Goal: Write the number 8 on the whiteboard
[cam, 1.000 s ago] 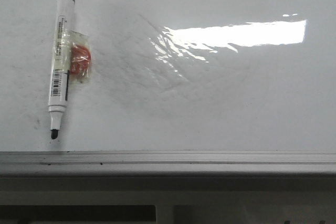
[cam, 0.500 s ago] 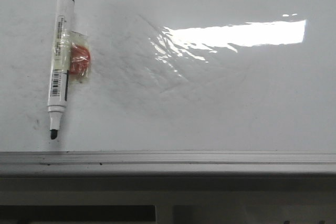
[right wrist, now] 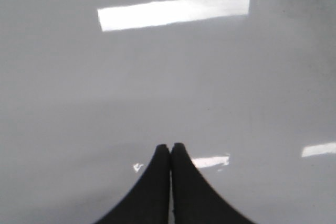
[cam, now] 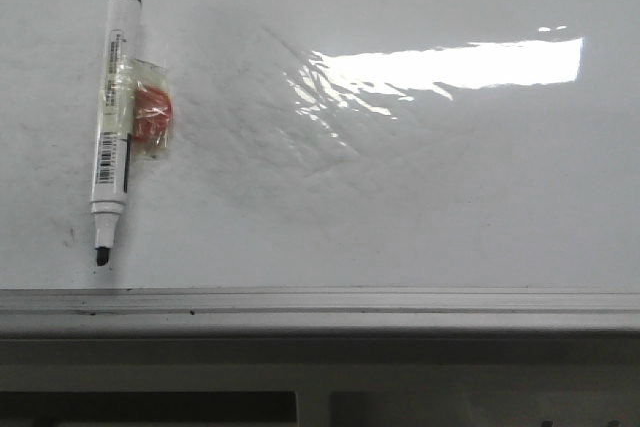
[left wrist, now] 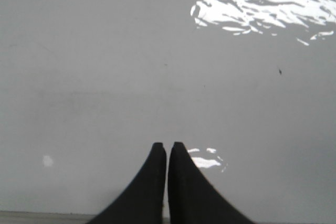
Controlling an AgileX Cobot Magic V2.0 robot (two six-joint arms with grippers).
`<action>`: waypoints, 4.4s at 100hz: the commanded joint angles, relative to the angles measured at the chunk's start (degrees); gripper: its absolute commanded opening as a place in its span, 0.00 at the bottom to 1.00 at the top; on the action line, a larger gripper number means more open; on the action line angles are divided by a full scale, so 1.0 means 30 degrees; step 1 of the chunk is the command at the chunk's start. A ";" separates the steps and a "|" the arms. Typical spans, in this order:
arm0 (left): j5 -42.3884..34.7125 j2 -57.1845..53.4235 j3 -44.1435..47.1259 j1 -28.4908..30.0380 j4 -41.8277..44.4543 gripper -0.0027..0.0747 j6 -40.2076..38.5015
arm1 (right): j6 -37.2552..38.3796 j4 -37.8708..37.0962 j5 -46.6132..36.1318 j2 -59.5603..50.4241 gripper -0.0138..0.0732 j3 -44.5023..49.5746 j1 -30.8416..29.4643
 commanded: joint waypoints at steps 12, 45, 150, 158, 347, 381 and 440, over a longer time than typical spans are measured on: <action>-0.1953 -0.0546 0.0765 -0.0154 -0.0179 0.01 -0.0075 | -0.0091 0.0012 -0.3067 -0.0407 0.09 0.0259 -0.0009; -0.2035 -0.0546 0.0765 -0.0154 -0.0179 0.01 -0.0075 | -0.0091 0.0012 -0.2910 -0.0407 0.09 0.0259 -0.0009; -0.3088 0.4150 -0.3841 -0.0166 -0.1063 0.37 -0.0027 | -0.0091 0.0391 0.1627 0.4419 0.09 -0.5256 0.0816; -0.3723 0.4481 -0.3841 -0.0166 -0.1361 0.61 -0.0027 | -0.0091 0.0391 0.1389 0.4419 0.09 -0.5183 0.0816; -1.6224 2.2158 -0.5541 -1.8264 -0.2783 0.01 0.1506 | -0.0481 0.0391 0.4048 0.9402 0.10 -0.8524 1.0592; -1.7201 2.2158 -0.5883 -1.8264 0.4461 0.01 0.3047 | -0.0481 0.0391 0.4970 1.6611 0.54 -1.4560 2.0324; -1.8391 2.2158 -0.5883 -1.8264 0.4704 0.01 0.4762 | -0.0481 0.0641 0.4744 2.1268 0.41 -1.7380 2.1326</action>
